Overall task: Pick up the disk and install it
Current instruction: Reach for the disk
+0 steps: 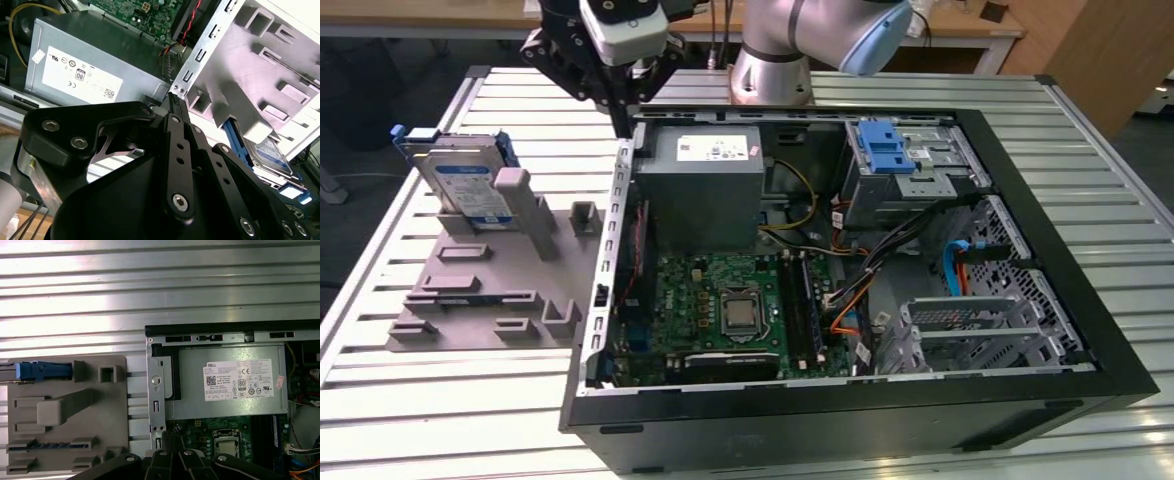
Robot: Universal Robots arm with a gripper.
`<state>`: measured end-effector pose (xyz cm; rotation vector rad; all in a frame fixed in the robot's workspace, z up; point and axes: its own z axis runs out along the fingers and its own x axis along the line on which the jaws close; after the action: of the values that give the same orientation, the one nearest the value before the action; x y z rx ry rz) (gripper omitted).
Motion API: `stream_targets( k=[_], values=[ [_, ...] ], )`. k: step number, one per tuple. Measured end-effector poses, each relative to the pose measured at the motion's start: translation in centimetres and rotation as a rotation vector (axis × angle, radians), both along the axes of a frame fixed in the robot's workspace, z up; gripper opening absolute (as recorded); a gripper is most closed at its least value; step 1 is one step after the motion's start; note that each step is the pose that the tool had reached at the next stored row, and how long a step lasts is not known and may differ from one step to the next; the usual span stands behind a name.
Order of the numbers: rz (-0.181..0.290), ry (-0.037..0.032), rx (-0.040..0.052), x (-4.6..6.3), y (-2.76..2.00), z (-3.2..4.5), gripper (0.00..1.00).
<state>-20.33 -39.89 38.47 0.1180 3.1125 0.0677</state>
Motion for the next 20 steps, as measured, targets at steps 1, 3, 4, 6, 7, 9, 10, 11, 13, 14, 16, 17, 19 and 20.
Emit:
stream_targets(
  k=[1,3,4,6,7,9,10,11,13,14,16,17,19,20],
  values=[
    [0.000,0.0000,0.0000,-0.03,0.00,0.00,0.11],
    [0.000,0.0000,-0.0001,-0.10,0.00,-0.01,0.11],
    [0.000,0.0000,0.0000,-0.14,0.00,-0.02,0.11],
    [0.000,0.0001,-0.0001,-0.21,0.00,-0.02,0.11],
    [0.000,0.0000,-0.0001,-0.24,0.00,-0.03,0.11],
    [0.000,0.0000,0.0000,-0.32,0.00,-0.04,0.11],
    [0.000,0.0000,0.0000,-0.35,0.00,-0.05,0.11],
    [0.000,0.0000,0.0000,-0.39,0.00,-0.05,0.11],
    [0.000,0.0000,0.0000,-0.46,0.00,-0.06,0.11],
    [0.000,0.0000,-0.0001,-0.50,0.00,-0.06,0.11],
    [0.000,0.0000,0.0000,-0.57,0.00,-0.08,0.11],
    [0.000,0.0000,0.0000,-0.61,0.00,-0.08,0.11],
    [0.000,0.0000,-0.0001,-0.68,0.00,-0.09,0.11],
    [0.000,0.0000,0.0000,-0.71,0.00,-0.10,0.11]
  ],
)
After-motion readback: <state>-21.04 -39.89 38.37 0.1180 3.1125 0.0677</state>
